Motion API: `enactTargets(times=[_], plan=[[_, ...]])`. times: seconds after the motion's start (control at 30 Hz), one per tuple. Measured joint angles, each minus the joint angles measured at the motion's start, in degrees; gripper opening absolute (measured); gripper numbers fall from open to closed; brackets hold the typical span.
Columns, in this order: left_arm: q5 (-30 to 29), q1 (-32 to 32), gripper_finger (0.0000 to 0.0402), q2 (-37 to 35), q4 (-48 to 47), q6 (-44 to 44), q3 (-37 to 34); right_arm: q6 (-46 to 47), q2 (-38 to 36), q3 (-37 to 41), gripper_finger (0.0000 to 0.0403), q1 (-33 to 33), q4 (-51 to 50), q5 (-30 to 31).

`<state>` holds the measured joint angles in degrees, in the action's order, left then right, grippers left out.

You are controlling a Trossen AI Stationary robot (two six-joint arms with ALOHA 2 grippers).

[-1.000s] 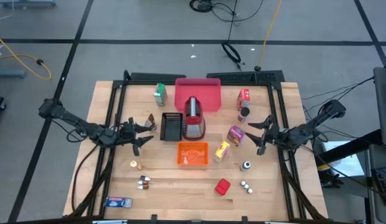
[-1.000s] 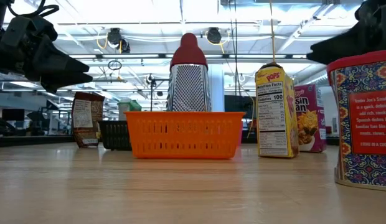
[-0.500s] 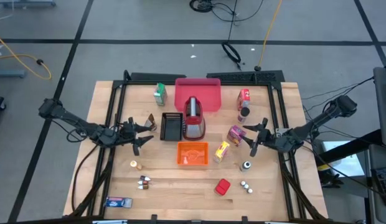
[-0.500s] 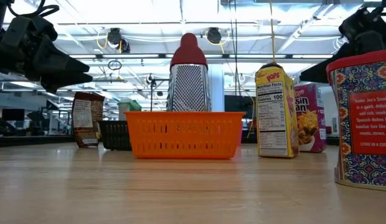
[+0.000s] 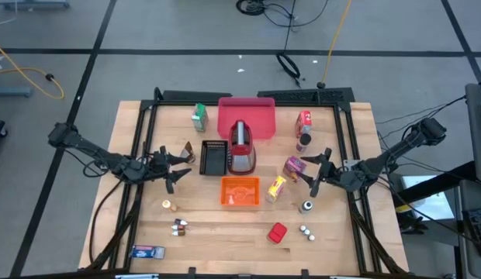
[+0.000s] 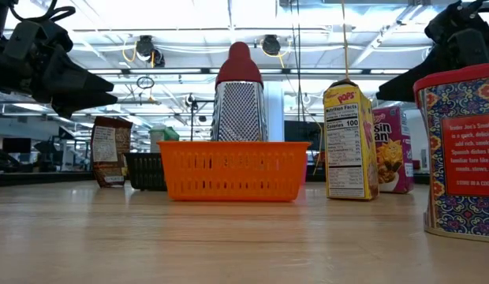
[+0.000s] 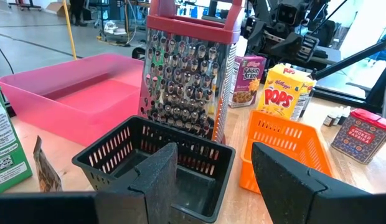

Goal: Pick & Place Kitchen Items
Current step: Put the purple cereal box into the pink bin

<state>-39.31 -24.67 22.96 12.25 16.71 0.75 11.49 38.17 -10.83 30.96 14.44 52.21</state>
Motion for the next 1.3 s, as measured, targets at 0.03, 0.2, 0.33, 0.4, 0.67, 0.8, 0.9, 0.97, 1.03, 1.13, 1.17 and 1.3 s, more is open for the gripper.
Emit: enactTargets(times=[0.03, 0.2, 0.33, 0.4, 0.67, 0.8, 0.9, 0.97, 1.03, 1.13, 1.17, 1.3], plan=[[0.0, 0.0, 0.0209, 0.0, 0.0, 0.0, 0.0, 0.0, 0.0, 0.0, 0.0282, 0.0, 0.0, 0.0], [0.0, 0.0, 0.0209, 0.0, 0.0, 0.0, 0.0, 1.3, 0.0, 0.0, 0.0289, 0.0, -0.9, 0.0], [0.0, 0.0, 0.0209, 0.0, 0.0, 0.2, 0.0, 4.2, 0.0, 0.0, 0.029, 0.0, -3.9, 0.1], [0.0, 0.0, 0.0209, 0.0, 0.0, 0.3, 0.0, 5.7, 0.0, 0.0, 0.029, 0.0, -5.0, 0.1], [0.0, 0.0, 0.0209, 0.0, 0.0, 0.3, 0.0, 7.9, 0.2, 0.0, 0.029, 0.0, -6.6, 0.1], [0.0, 0.0, 0.0209, 0.0, 0.0, 1.7, 0.0, 10.4, 1.9, 0.2, 0.029, -0.3, -6.4, 0.2], [-0.1, 0.0, 0.0209, 0.0, 0.0, 1.9, 0.0, 12.8, 3.4, 1.4, 0.029, -1.0, -6.6, 0.1], [-0.1, 0.0, 0.0209, 0.0, 0.0, 1.9, 0.0, 14.5, 4.2, 2.1, 0.029, -1.5, -6.4, 0.1], [-0.1, 0.0, 0.0209, 0.0, 0.0, 1.9, 0.0, 15.8, 4.9, 2.8, 0.029, -2.0, -5.8, 0.0], [-0.1, 0.0, 0.0209, 0.0, 0.0, 1.9, 0.0, 17.1, 5.4, 3.2, 0.029, -2.4, -5.6, 0.0], [-0.1, 0.0, 0.0209, 0.0, 0.0, 1.9, 0.0, 17.5, 5.7, 3.2, 0.029, -2.5, -5.7, 0.0], [0.0, 0.0, 0.0209, 0.0, 0.0, 1.9, 0.0, 18.2, 6.4, 3.2, 0.029, -3.1, -5.2, 0.0]])
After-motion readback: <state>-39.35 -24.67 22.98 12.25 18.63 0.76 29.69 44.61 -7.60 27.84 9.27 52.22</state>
